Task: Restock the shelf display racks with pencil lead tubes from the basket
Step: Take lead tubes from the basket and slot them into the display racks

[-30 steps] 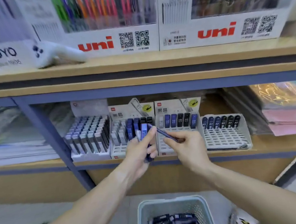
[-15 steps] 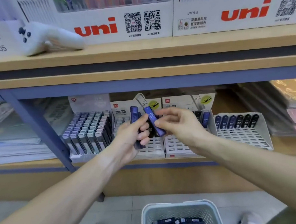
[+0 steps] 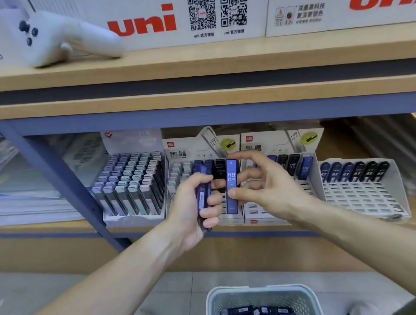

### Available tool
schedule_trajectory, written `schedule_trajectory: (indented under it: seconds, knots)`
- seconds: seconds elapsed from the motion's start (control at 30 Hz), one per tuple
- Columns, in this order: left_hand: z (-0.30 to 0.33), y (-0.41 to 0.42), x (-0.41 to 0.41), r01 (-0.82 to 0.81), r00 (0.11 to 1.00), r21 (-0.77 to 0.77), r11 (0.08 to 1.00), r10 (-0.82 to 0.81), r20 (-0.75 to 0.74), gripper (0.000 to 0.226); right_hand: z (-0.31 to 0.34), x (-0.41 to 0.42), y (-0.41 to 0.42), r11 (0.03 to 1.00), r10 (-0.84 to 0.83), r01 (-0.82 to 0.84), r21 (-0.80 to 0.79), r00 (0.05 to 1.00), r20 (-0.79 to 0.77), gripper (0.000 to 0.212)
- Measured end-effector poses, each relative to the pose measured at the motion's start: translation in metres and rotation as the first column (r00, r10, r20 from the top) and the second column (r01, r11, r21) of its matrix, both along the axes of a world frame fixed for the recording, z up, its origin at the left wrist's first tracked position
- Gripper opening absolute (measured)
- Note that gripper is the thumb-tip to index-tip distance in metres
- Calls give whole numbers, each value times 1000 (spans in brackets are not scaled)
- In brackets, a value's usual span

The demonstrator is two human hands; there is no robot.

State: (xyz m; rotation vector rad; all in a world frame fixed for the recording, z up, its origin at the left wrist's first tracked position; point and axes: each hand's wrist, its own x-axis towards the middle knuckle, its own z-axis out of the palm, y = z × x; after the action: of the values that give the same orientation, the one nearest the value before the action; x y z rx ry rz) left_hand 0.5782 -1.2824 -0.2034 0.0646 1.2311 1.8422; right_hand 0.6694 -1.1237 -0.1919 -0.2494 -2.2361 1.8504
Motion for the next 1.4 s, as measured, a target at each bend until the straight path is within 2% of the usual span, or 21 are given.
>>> schedule_trajectory:
  seconds: [0.17, 0.27, 0.47, 0.67, 0.8, 1.0, 1.17, 1.4]
  knots:
    - [-4, 4, -1, -41, 998, 25, 999, 40, 46, 26, -12, -9, -2, 986, -144, 148, 80, 988, -48, 38]
    - [-8, 3, -4, -57, 995, 22, 998, 55, 81, 19, -18, -16, 4, 954, -251, 258, 152, 966, -66, 30]
    - [-15, -8, -9, -52, 997, -105, 993, 58, 55, 21, -23, -26, 6, 898, -325, 345, 273, 939, -116, 21]
    - [-21, -23, -13, -49, 997, -265, 963, 32, -68, 41, -30, -39, -5, 880, -271, 317, 353, 947, -174, 16]
    - [-25, -33, -16, -45, 997, -298, 954, 22, -79, 41, -36, -48, -12, 849, -252, 308, 430, 950, -183, 17]
    - [-28, -41, -21, 13, 1000, -307, 952, -20, -20, 32, -39, -58, -17, 807, -213, 281, 519, 959, -189, 16]
    - [-27, -41, -21, 3, 1000, -232, 973, 1, 18, 34, -34, -60, -17, 787, -174, 237, 570, 971, -164, 16]
    - [-28, -42, -20, -11, 1000, -199, 980, 12, 2, 35, -35, -60, -18, 766, -131, 190, 614, 981, -140, 16]
